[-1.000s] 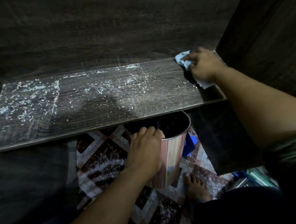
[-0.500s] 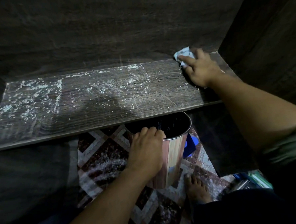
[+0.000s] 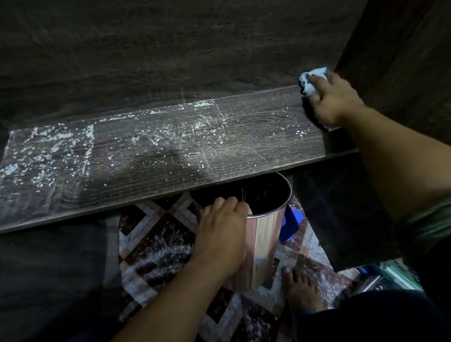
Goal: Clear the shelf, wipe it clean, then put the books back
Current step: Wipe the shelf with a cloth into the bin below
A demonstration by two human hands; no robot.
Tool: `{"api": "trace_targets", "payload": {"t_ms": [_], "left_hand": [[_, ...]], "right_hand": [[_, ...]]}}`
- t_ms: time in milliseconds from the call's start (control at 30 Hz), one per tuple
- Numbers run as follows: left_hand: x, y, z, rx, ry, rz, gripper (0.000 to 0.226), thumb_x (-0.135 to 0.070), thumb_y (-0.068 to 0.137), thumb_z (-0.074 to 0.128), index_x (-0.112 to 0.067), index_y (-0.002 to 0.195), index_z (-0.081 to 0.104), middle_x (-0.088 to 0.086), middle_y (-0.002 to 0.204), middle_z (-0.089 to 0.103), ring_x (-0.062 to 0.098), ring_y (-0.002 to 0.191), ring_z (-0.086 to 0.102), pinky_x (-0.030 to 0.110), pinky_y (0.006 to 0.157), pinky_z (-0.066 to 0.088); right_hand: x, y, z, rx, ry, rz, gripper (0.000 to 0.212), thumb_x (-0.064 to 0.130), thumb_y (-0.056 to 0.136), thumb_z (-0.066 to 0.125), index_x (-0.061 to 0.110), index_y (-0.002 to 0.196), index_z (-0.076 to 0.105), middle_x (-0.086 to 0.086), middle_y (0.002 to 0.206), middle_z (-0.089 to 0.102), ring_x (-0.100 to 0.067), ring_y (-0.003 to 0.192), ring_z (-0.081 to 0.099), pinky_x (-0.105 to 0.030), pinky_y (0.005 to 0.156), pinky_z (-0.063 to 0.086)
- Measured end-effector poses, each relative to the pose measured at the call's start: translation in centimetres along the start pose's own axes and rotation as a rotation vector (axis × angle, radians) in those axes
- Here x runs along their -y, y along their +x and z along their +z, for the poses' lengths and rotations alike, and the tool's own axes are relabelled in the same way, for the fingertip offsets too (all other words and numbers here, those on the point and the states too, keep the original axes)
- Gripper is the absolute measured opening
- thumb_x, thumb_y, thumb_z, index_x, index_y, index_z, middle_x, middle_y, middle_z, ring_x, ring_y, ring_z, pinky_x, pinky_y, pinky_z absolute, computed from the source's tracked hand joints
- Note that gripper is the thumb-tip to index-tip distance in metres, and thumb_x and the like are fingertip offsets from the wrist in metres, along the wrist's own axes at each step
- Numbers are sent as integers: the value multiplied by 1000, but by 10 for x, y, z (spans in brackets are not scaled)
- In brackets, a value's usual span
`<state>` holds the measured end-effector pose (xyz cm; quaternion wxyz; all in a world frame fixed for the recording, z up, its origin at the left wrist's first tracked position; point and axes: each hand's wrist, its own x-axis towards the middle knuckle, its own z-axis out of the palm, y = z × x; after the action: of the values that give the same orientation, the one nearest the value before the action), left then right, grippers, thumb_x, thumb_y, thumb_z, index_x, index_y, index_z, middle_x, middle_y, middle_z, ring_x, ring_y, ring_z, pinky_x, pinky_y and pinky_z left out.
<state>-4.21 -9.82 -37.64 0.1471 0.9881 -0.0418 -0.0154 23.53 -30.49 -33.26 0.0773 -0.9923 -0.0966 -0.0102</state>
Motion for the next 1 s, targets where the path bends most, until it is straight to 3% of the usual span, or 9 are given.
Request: {"api": "trace_targets", "payload": {"t_ms": [267,367,467,567,667,767,833,900,1000], "left_hand": [[-4,3,1,-10,-2,6,36,-4,80,56,-18,113,54,0,111,51,23,109,44,33,91,34],[-6,3,3,-36,-3,13,37,-2,76,58,-18,110,57,1,108,53,24,106,46,34,89,36],[-3,3,8,-41,-10,12,40,1,67,65,-16,103,60,2,100,55,24,98,49,35,83,40],[1,5,12,-64,-1,-4,45,1,54,75,-17,93,63,0,88,56,22,85,53,33,72,44],[-2,5,10,-47,9,19,42,-4,67,69,-19,105,61,-1,99,55,21,96,48,32,81,38],[-2,4,8,-45,15,21,38,-8,73,65,-21,108,58,-2,104,52,22,102,46,32,84,34],[-2,4,8,-43,14,7,37,-8,72,65,-21,106,59,-1,102,53,22,100,46,33,83,35],[-3,3,6,-43,6,8,33,-9,75,62,-21,106,60,-1,102,54,22,100,47,33,84,36],[-2,1,5,-46,-2,12,31,-11,83,56,-23,112,57,-2,108,52,20,105,44,32,88,33]], "right_hand": [[7,-9,-19,-87,108,0,31,27,93,50,33,119,67,-13,127,61,-34,115,56,-36,96,45],[-1,-4,-19,-171,-81,32,40,34,93,50,28,132,57,-20,135,49,-41,121,43,-42,102,38],[-2,-1,-8,4,48,22,53,48,93,42,28,142,46,-18,148,36,-38,134,34,-39,111,29],[6,-2,-7,35,196,39,46,36,96,45,27,140,49,-13,149,37,-32,136,37,-33,113,29],[13,-17,-15,106,422,42,35,17,94,53,29,125,65,-3,129,53,-19,103,59,-19,87,46],[9,-39,-21,195,567,-4,35,5,91,53,27,113,70,0,113,60,-10,74,59,-11,59,48],[3,-44,-28,73,590,25,35,6,91,52,28,111,70,-3,123,61,-16,94,62,-18,81,51],[-10,-43,-30,-90,399,42,36,18,90,50,23,122,66,-8,137,53,-23,121,53,-28,106,40],[-18,-48,-9,-62,189,-11,57,42,91,39,15,141,49,-22,149,36,-36,137,34,-35,116,25]]}}
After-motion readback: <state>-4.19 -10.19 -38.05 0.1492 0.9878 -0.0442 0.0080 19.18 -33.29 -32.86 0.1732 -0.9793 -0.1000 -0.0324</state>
